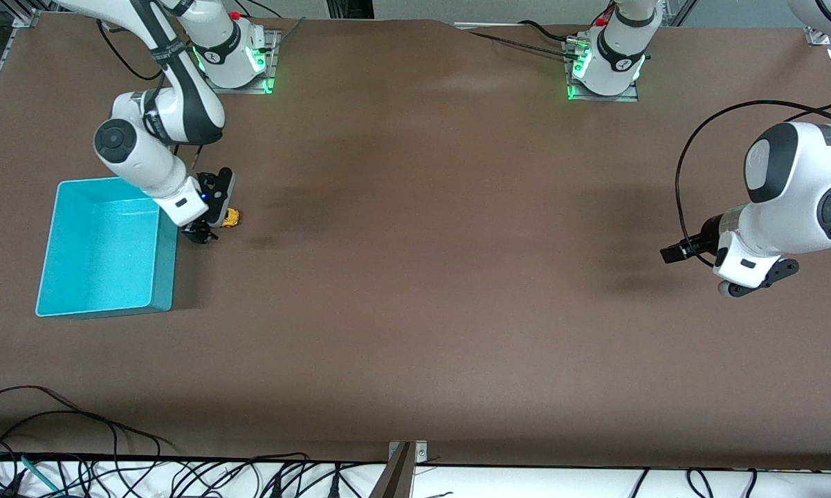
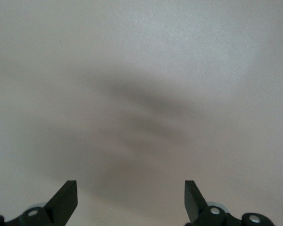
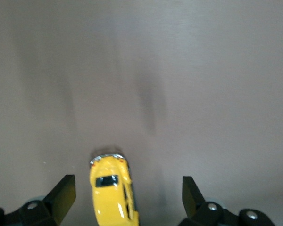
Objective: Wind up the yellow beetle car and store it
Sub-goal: 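Lower the right gripper and close it on the yellow car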
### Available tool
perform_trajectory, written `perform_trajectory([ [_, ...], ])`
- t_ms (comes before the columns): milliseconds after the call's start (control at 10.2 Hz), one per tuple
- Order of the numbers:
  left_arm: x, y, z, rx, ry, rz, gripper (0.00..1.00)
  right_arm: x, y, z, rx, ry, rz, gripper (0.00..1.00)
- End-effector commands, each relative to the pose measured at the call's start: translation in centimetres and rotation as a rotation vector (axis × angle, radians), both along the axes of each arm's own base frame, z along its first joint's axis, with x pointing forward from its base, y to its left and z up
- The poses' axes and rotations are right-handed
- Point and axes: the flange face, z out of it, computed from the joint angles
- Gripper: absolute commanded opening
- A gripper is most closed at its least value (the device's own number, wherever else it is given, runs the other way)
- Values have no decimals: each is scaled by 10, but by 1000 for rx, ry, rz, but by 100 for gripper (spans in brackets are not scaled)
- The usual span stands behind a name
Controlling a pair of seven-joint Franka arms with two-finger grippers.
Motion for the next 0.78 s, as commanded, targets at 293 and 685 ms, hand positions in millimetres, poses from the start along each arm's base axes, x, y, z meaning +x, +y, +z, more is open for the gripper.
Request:
perform_trajectory([
  [293, 8, 4, 21, -22, -26, -9, 100, -14, -36, -7, -3, -41, 113, 100],
  [685, 6, 5, 24, -36, -27, -105, 100, -26, -35, -38, 8, -59, 137, 100],
])
